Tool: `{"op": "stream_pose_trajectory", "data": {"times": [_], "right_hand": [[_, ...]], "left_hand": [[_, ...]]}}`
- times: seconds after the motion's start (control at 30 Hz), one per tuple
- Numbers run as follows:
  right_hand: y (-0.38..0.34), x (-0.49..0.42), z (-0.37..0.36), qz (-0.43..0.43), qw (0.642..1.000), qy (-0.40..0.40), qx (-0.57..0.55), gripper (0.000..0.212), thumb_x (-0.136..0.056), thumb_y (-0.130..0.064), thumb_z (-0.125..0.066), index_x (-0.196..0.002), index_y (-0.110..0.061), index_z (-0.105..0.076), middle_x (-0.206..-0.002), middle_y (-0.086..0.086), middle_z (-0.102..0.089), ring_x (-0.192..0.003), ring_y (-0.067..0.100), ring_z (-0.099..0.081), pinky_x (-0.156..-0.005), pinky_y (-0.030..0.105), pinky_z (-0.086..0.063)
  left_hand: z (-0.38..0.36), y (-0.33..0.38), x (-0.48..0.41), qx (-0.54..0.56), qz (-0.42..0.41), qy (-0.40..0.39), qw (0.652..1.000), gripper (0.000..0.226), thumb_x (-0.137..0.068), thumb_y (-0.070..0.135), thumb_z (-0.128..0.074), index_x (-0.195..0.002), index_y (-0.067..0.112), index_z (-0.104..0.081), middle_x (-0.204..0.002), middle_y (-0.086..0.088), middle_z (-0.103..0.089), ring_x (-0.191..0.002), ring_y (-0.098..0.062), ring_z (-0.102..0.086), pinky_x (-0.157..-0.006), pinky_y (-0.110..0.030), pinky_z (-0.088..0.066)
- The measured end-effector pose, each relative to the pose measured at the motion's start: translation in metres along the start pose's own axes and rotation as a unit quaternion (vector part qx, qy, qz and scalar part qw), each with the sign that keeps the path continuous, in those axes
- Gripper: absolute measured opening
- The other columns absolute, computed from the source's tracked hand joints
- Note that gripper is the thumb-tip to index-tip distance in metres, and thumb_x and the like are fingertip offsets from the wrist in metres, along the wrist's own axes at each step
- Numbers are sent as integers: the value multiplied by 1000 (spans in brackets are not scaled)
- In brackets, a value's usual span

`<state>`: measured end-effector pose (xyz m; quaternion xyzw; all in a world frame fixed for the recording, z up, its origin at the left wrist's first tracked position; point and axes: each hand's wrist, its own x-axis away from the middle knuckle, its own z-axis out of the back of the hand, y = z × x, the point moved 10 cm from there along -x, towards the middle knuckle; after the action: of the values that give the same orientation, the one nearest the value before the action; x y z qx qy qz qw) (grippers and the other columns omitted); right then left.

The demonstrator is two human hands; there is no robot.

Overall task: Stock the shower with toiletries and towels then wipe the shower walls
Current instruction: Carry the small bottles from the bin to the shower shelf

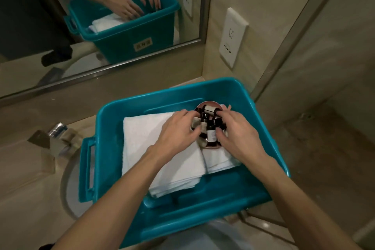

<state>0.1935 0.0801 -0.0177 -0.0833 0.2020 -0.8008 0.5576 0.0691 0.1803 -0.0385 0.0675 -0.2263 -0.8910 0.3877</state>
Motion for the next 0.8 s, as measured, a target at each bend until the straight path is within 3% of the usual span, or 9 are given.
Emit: {"op": "stream_pose_trajectory", "data": {"times": [0.13, 0.37, 0.5, 0.67, 0.8], "right_hand": [[8, -15, -6, -23, 999, 30, 36, 29, -88, -25, -63, -116, -17, -63, -116, 1, -64, -105, 26, -57, -87, 43, -51], [23, -14, -16, -70, 997, 14, 29, 26, -86, -36, -65, -109, -23, -65, -105, -4, -61, -100, 18, -50, -73, 36, -50], [23, -15, -22, -63, 998, 4, 27, 28, -84, -38, -68, -107, -21, -66, -105, -2, -60, -101, 19, -49, -74, 36, -50], [24, -16, -25, -70, 997, -5, 27, 33, -82, -36, -71, -111, -19, -67, -107, 1, -59, -105, 21, -49, -78, 38, -51], [27, -17, -26, -83, 996, -9, -8, 31, -83, -36, -71, -110, -21, -64, -109, -2, -59, -107, 18, -48, -80, 36, -50]], "left_hand": [[-6, -16, -23, 3, 88, 22, 996, 33, -93, 42, -52, -122, 28, -57, -111, 4, -65, -106, -20, -58, -84, -37, -50], [-17, -17, -35, -91, 127, 63, 986, 31, -92, 46, -50, -107, 22, -63, -100, 1, -65, -96, -22, -60, -71, -31, -40], [-24, -18, -43, -125, 143, 59, 980, 41, -92, 58, -50, -106, 20, -59, -100, -2, -66, -96, -25, -61, -69, -33, -37], [-27, -26, -56, -122, 189, 24, 974, 55, -87, 76, -45, -93, 23, -58, -83, 2, -64, -82, -25, -61, -63, -32, -37], [-26, -26, -54, -127, 173, 54, 975, 49, -90, 70, -46, -86, 23, -59, -82, 3, -65, -78, -23, -60, -62, -32, -37]]}}
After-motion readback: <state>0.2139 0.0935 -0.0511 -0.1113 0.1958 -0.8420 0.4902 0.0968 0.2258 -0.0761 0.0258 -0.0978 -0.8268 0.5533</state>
